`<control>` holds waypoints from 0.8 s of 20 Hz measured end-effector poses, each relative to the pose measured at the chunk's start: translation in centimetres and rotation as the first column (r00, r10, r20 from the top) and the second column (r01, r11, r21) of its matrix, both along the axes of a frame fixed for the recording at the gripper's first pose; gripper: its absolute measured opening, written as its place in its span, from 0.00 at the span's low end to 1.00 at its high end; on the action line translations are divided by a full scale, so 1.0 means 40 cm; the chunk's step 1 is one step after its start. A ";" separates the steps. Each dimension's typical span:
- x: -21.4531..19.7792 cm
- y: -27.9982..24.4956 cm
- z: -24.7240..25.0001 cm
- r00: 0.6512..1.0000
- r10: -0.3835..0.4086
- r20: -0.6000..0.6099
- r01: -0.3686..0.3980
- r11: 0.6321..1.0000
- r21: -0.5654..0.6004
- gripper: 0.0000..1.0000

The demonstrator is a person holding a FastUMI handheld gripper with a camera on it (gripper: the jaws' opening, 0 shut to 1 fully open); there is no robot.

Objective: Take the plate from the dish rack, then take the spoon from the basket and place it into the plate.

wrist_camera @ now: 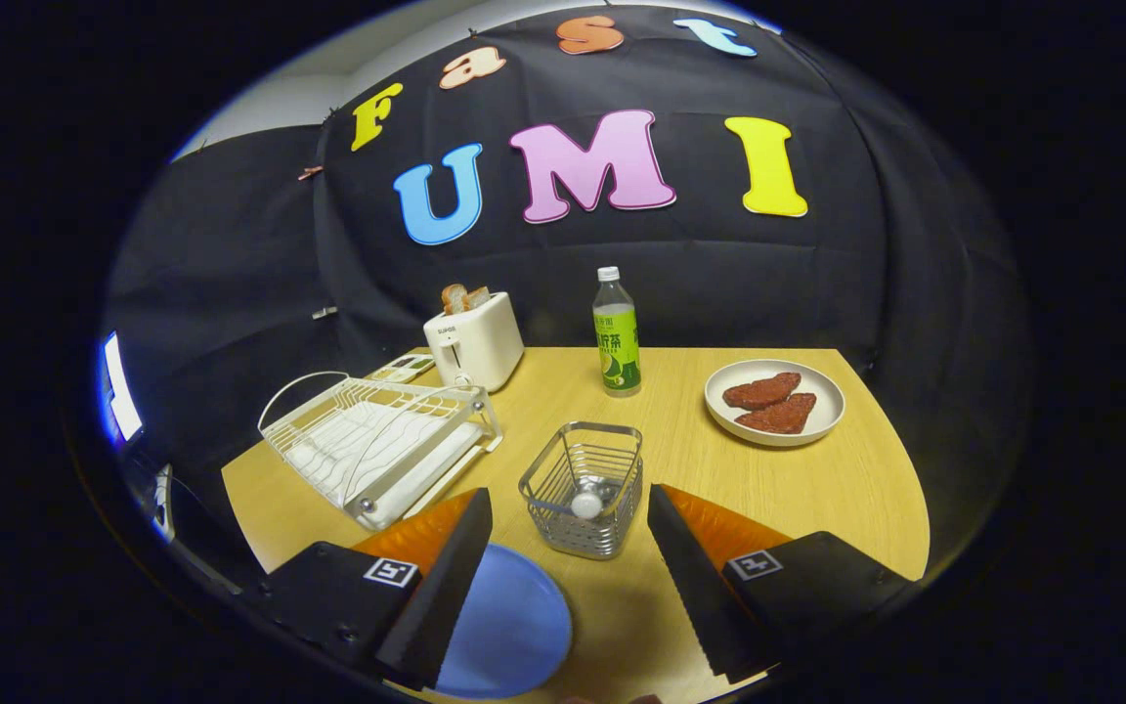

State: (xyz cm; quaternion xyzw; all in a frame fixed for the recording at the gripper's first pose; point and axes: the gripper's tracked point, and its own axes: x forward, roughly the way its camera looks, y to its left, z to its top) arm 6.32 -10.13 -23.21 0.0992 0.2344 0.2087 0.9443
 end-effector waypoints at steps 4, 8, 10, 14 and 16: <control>0.063 0.008 0.005 0.998 -0.042 0.036 0.041 0.999 0.032 0.87; 0.100 0.027 -0.016 0.996 -0.025 0.086 0.026 1.000 -0.009 0.86; 0.115 0.018 -0.032 0.995 -0.027 0.097 0.032 0.998 -0.048 0.77; 0.123 0.029 -0.054 0.995 -0.007 0.102 0.016 0.996 -0.085 0.52; 0.121 0.041 -0.058 0.994 0.011 0.108 -0.001 0.996 -0.092 0.52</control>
